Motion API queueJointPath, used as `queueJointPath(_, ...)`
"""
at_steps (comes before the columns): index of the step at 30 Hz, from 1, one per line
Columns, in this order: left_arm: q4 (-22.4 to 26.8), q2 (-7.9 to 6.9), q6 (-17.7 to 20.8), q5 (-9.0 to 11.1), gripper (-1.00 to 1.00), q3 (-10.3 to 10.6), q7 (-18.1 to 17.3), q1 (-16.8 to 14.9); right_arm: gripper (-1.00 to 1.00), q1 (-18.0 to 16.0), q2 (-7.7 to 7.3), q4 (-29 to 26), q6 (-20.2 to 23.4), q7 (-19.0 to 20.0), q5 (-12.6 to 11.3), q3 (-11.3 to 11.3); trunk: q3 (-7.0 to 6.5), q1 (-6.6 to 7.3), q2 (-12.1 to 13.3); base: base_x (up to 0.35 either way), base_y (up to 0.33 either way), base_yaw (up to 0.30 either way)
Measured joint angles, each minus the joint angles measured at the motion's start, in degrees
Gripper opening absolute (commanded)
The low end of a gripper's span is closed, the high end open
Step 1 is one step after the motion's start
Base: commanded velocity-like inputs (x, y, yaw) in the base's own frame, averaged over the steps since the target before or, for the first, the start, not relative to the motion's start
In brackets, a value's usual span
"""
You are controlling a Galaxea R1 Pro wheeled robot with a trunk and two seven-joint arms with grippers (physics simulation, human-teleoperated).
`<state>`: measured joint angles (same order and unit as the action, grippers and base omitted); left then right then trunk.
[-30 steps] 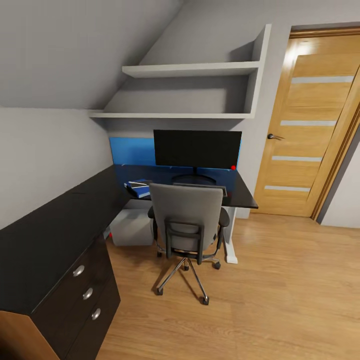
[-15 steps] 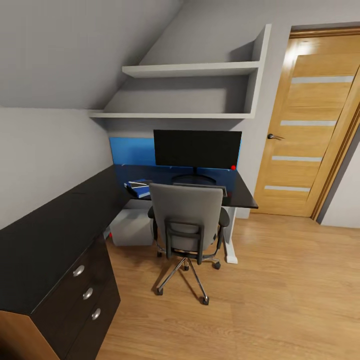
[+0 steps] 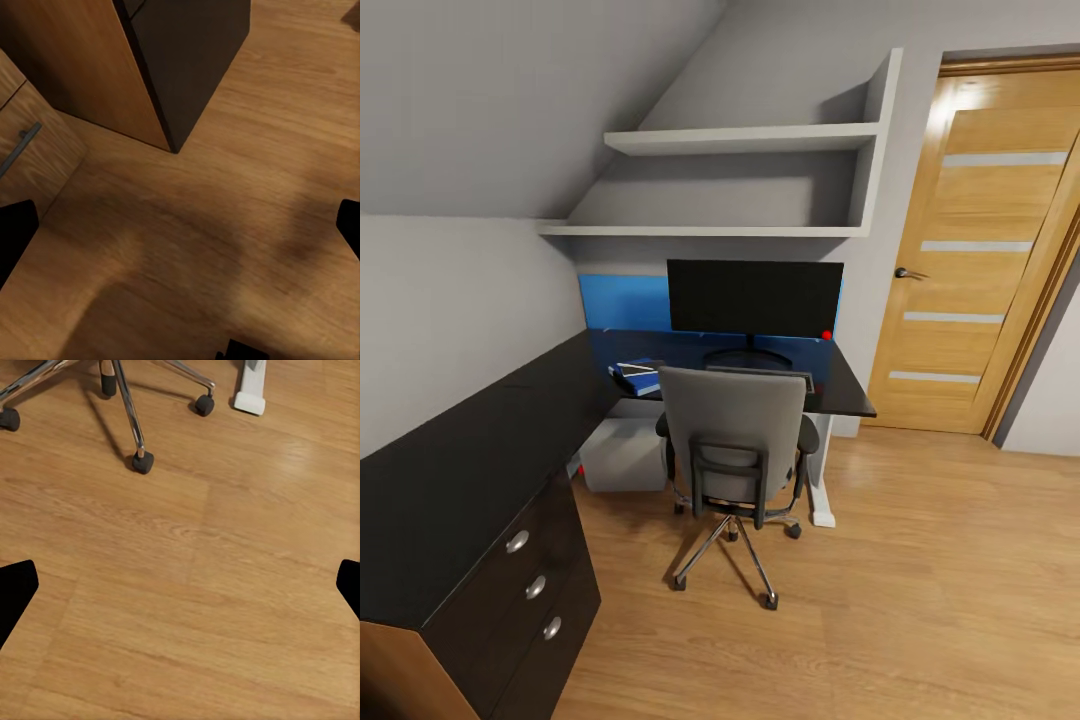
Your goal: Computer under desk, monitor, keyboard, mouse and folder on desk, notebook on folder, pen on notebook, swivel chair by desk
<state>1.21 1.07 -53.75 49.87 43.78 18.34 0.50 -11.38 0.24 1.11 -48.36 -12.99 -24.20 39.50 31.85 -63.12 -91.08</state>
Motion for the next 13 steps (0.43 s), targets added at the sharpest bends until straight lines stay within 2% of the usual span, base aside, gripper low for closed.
queueJointPath(13, 0.00, 0.00, 0.00, 0.00, 1.00, 0.03, 0.00, 0.01, 1.00, 0.00, 0.00, 0.00, 0.00, 0.00, -0.01, 0.00, 0.00, 0.00, 0.00, 0.000, 0.000, 0.000)
